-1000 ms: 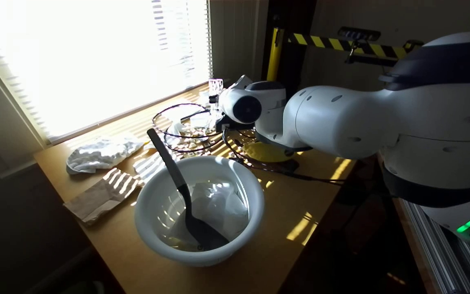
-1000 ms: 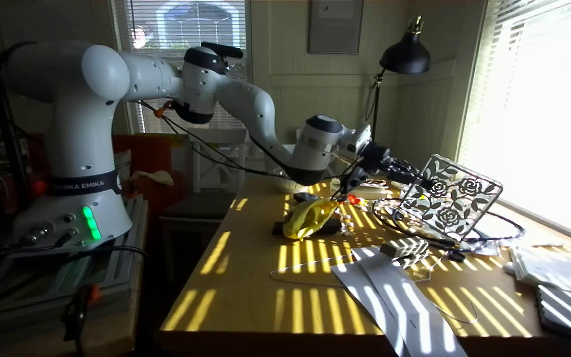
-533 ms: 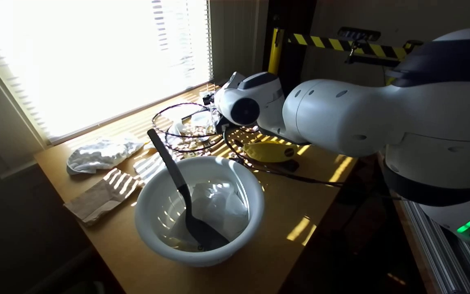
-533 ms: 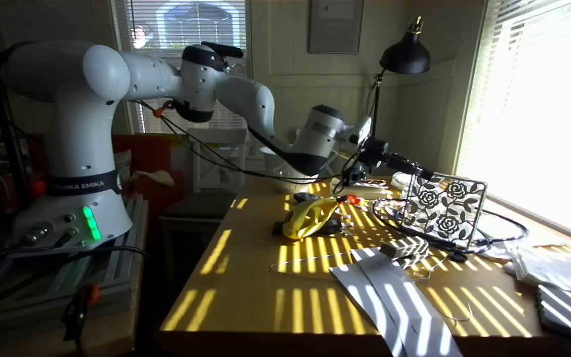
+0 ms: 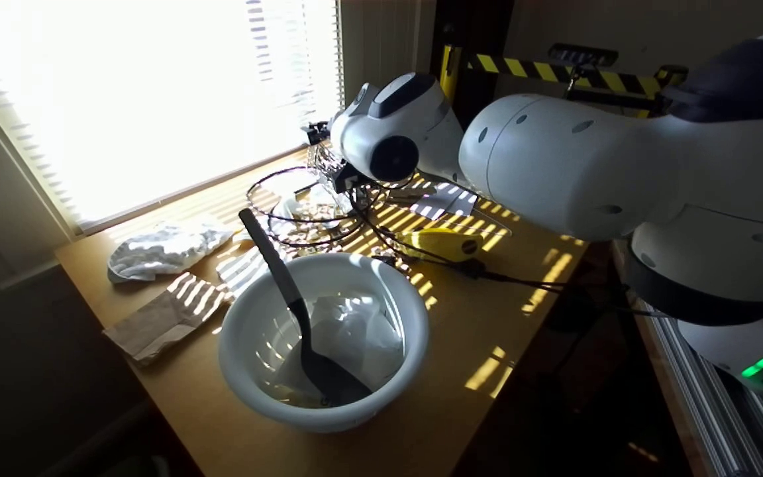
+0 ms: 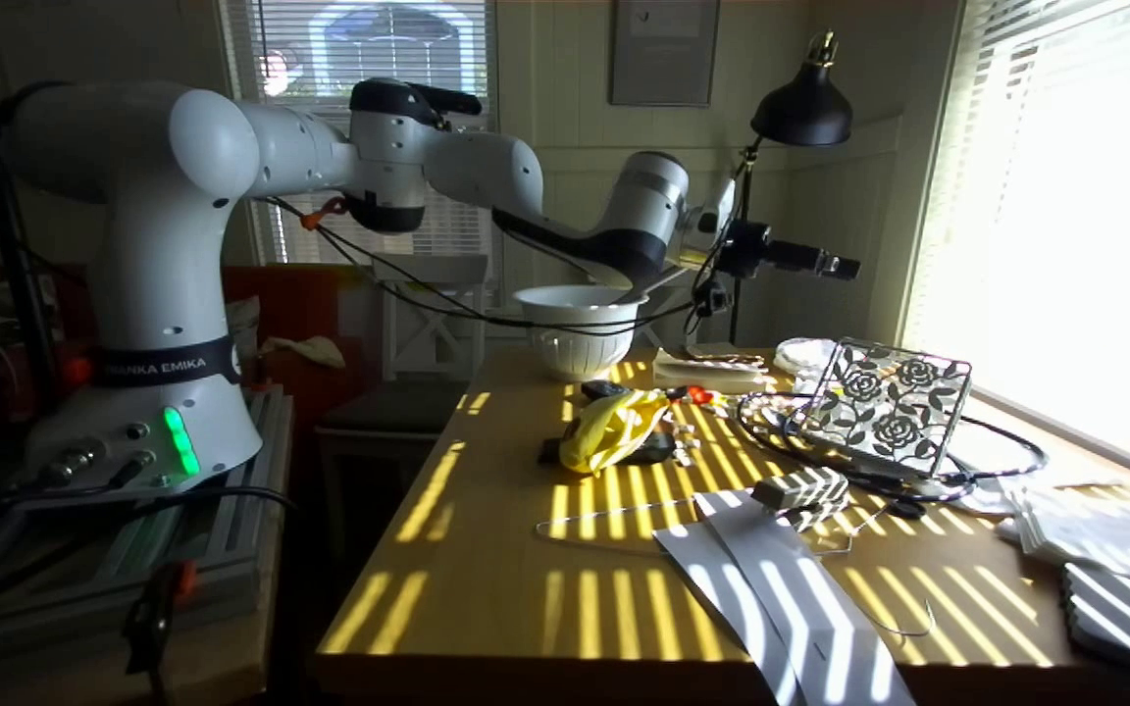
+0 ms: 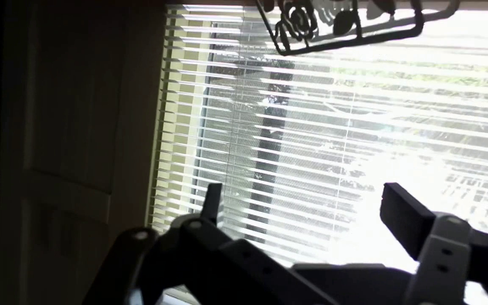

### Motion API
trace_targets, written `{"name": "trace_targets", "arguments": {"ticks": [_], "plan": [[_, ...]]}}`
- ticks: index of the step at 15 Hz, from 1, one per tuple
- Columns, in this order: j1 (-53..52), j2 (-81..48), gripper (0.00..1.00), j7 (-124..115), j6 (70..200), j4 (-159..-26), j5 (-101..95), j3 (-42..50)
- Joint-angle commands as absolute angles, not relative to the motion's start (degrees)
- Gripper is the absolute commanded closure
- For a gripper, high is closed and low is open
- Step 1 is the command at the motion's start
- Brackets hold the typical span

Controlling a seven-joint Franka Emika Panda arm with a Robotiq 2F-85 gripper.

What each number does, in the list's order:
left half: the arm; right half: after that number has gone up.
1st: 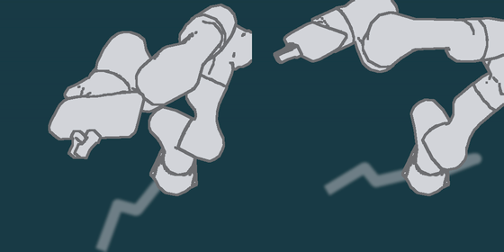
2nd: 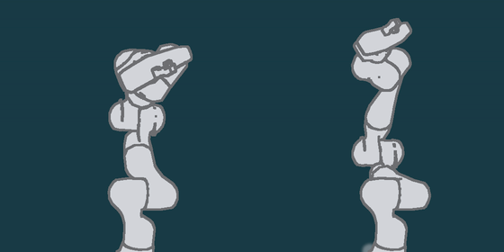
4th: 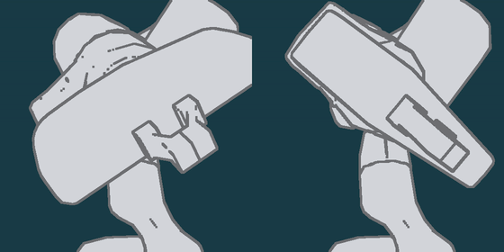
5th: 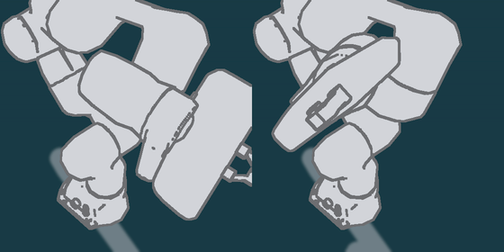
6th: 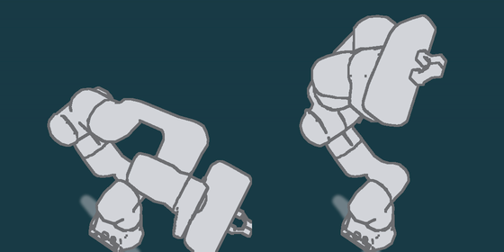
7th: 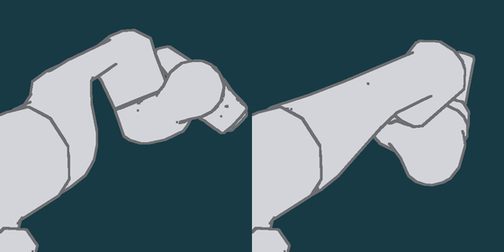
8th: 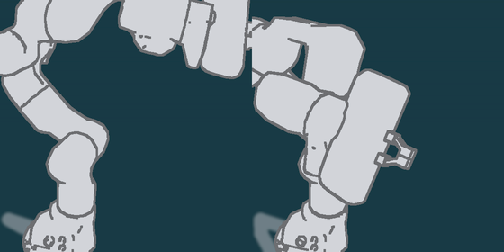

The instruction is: Move the cable forward then put the white thing on it

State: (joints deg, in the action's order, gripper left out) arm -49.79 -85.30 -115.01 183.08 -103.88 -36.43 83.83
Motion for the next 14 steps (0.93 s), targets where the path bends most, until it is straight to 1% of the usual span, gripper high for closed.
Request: {"name": "trace_targets", "arguments": {"ticks": [1,5,9,14], "plan": [[-51.6,-85.2,0.00,-123.3,185.9,-102.9,-45.7,91.2],[-51.8,-86.0,0.00,-120.4,188.7,-103.6,-50.3,92.0],[-50.7,-85.1,0.00,-115.1,190.3,-102.2,-56.4,86.7],[-47.3,-85.4,0.00,-107.9,190.3,-96.8,-61.7,78.9]]}}
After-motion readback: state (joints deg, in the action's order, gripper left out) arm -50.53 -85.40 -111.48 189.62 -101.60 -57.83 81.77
